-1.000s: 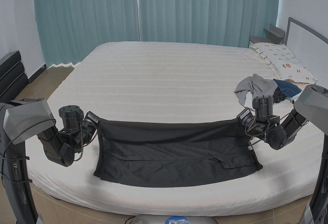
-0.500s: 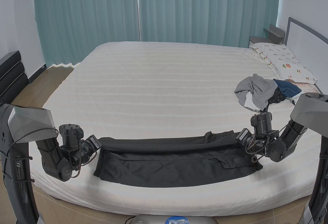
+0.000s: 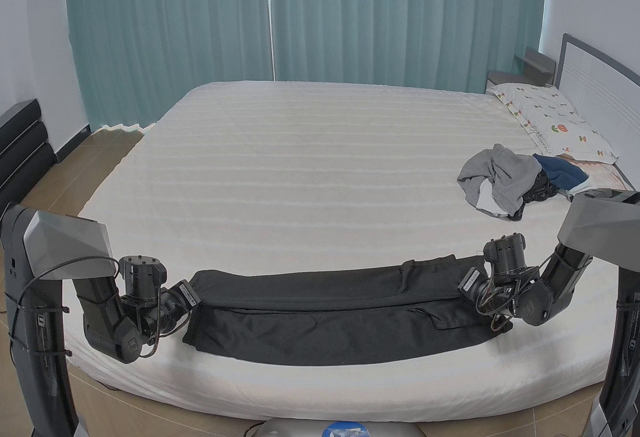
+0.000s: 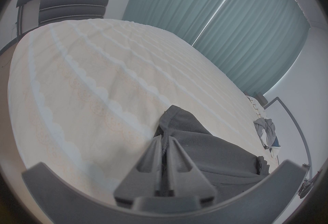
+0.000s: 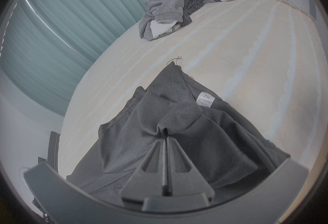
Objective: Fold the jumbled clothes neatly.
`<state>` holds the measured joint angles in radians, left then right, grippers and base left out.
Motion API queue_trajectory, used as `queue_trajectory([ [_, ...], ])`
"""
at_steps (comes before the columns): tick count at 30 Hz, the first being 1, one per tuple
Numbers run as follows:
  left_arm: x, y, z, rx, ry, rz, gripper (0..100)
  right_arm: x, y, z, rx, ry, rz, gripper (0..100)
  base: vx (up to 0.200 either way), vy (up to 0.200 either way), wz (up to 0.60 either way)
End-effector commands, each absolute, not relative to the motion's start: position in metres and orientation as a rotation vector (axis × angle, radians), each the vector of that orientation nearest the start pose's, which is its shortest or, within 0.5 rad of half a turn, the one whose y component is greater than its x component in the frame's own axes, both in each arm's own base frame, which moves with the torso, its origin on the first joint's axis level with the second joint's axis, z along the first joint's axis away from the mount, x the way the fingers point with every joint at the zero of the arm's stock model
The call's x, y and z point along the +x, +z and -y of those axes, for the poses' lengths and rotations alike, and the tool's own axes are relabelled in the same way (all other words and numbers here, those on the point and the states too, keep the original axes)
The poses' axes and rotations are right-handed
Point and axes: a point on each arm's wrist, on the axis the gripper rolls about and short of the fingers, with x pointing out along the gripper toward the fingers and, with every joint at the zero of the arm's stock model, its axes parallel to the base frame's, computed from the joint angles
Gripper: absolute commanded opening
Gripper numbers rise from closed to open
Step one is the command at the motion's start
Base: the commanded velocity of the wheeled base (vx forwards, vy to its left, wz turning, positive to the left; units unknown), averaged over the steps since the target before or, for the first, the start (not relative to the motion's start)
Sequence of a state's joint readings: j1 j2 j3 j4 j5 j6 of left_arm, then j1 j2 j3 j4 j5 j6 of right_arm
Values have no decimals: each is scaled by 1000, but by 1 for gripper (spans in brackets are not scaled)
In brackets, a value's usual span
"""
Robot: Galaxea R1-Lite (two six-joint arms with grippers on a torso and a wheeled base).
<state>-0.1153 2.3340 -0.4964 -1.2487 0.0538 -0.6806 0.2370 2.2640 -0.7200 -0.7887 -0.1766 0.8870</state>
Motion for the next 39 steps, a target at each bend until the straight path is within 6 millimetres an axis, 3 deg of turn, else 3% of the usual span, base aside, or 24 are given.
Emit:
queue_trajectory([
  [1, 316, -29, 36, -610, 143, -589, 100, 337, -16, -78, 685, -274, -717, 0, 0, 0, 0],
  [2, 316, -28, 36, -610, 142, -586, 100, 338, -16, -78, 685, -274, -717, 0, 0, 0, 0],
  [3, 316, -28, 36, -610, 142, -586, 100, 338, -16, -77, 686, -275, -716, 100, 0, 0, 0],
  [7, 315, -29, 36, -611, 144, -590, 100, 338, -13, -76, 693, -270, -705, 100, 0, 0, 0],
  [12, 315, -16, 32, -633, 142, -553, 100, 341, 9, -63, 739, -271, -642, 100, 0, 0, 0],
  [13, 317, -7, 27, -650, 143, -519, 100, 337, 22, -55, 782, -240, -635, 100, 0, 0, 0],
  [18, 337, 5, 22, -681, 110, -455, 100, 324, 37, -31, 926, -166, -664, 100, 0, 0, 0],
  [21, 350, 8, 23, -695, 74, -435, 100, 325, 33, -19, 1027, -170, -692, 100, 0, 0, 0],
  [25, 366, -4, 28, -717, 9, -463, 100, 323, 17, -4, 1154, -152, -744, 100, 0, 0, 0],
  [32, 393, -32, 32, -718, 5, -506, 100, 310, 15, -4, 1163, -57, -648, 100, 0, 0, 0],
  [33, 398, -41, 35, -715, 6, -513, 100, 308, 4, -3, 1165, -51, -660, 100, 0, 0, 0],
  [39, 400, -50, 43, -697, -8, -527, 100, 302, -6, -5, 1153, -19, -624, 100, 0, 0, 0],
])
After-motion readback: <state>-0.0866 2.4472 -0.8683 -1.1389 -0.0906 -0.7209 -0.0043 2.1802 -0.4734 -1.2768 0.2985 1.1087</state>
